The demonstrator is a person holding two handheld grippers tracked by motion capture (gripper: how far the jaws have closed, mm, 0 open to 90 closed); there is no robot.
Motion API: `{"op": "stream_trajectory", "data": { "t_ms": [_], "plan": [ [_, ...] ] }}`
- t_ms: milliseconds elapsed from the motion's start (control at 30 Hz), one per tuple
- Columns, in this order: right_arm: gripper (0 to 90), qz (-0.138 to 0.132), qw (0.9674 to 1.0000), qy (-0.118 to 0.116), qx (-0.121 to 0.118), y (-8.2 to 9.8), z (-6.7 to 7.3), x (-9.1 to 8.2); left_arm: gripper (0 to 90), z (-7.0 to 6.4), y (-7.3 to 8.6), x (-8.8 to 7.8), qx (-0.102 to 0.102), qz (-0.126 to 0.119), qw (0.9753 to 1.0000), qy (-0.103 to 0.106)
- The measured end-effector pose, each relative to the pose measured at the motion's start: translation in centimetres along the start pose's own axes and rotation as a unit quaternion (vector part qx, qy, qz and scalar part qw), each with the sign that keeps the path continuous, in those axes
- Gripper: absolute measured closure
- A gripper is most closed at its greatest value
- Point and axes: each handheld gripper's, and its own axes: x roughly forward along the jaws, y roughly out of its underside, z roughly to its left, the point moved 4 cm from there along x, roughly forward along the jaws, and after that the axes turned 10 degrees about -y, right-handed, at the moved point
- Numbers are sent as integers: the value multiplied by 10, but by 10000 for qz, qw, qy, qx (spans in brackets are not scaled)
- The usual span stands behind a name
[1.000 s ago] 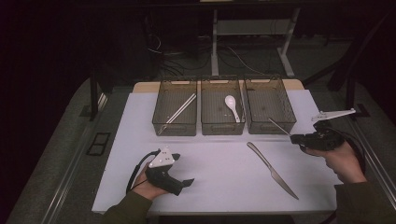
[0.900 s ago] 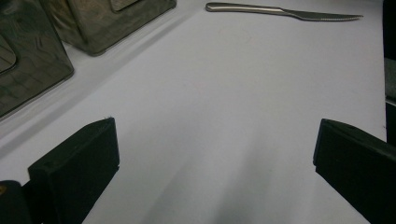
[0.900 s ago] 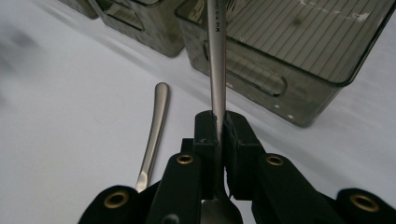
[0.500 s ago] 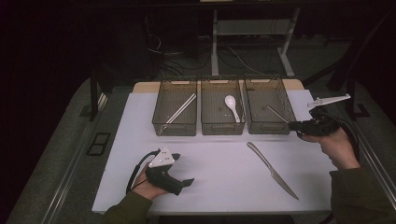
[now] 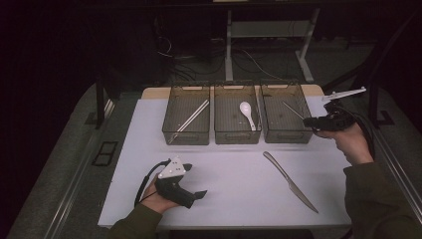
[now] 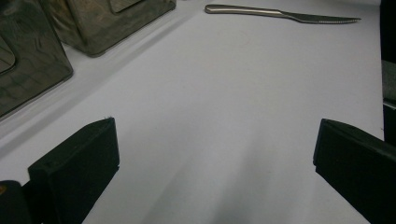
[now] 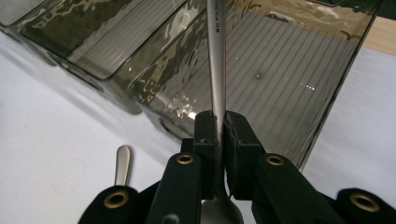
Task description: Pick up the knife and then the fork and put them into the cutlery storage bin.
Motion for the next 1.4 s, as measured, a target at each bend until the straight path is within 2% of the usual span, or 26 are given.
{"op": "stream_trajectory", "data": {
  "t_ms": [600, 767, 1000, 1167, 1267, 1333, 1400],
  "plan": [
    [837, 217, 9991, 362, 62, -31, -25, 45, 0, 1, 0, -1, -15, -16, 10000, 20],
    [837, 306, 9986, 413, 135, -33, -33, 59, 0, 0, 0, -1, -22, -30, 10000, 25],
    [836, 444, 9976, 530, 81, -36, -45, 79, 0, 0, 0, -1, -16, -29, 10000, 38],
    [837, 560, 9966, 574, 205, -35, -52, 94, 0, 0, 0, -1, 2, -16, 10000, 37],
    [836, 621, 9960, 582, 259, -34, -53, 101, 0, 0, 0, -1, -4, -25, 10000, 44],
    [836, 732, 9949, 661, 202, -35, -51, 104, 0, 0, 0, -1, -11, -21, 10000, 54],
    [830, 722, 9953, 631, 164, -36, -50, 105, 0, 0, 0, -1, 4, -8, 10000, 58]
  ]
}}
